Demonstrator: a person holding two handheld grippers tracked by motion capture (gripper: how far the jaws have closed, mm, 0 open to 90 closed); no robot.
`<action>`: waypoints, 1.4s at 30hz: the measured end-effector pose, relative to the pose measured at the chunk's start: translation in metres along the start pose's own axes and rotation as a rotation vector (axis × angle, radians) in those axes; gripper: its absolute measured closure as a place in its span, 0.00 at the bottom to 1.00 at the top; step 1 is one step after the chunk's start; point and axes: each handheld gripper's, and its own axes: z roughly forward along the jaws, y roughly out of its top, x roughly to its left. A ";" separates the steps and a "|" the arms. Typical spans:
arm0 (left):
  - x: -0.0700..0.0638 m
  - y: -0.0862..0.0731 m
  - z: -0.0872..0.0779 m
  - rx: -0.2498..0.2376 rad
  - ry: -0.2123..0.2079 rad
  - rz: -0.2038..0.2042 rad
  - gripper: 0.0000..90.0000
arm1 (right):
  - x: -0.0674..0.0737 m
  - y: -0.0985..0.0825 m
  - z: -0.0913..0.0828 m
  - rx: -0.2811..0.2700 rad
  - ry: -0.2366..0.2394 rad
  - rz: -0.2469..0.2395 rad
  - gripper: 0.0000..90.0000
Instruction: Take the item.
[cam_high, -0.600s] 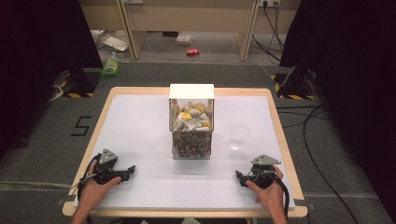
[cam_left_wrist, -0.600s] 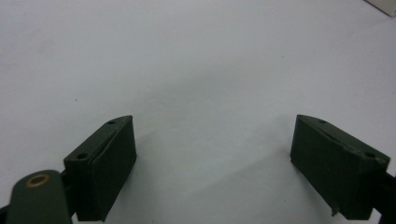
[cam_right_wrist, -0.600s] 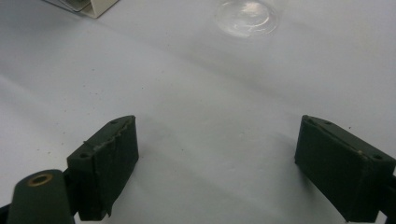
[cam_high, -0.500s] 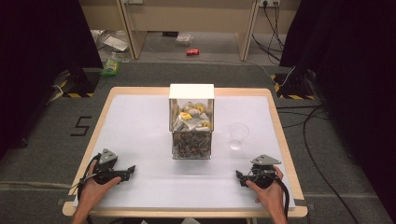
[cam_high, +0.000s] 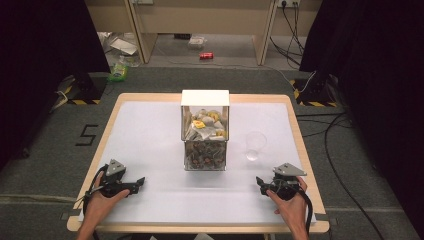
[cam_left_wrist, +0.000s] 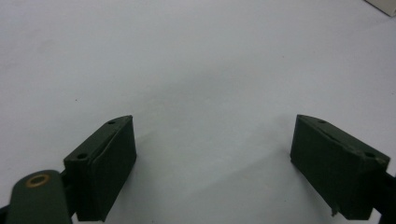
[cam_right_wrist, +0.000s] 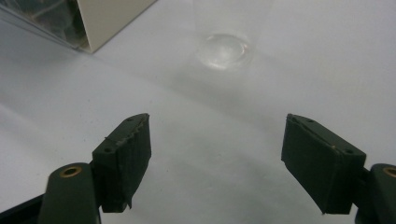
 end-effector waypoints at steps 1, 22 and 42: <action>0.000 0.000 0.000 0.000 0.000 0.000 0.15 | 0.000 0.001 -0.002 -0.010 -0.002 -0.003 0.29; 0.000 0.000 0.000 -0.001 0.000 0.000 0.15 | 0.022 0.052 -0.046 -0.177 0.038 -0.053 0.42; 0.000 0.000 0.000 0.001 0.000 0.001 0.15 | 0.043 0.109 -0.077 -0.338 0.075 -0.092 0.47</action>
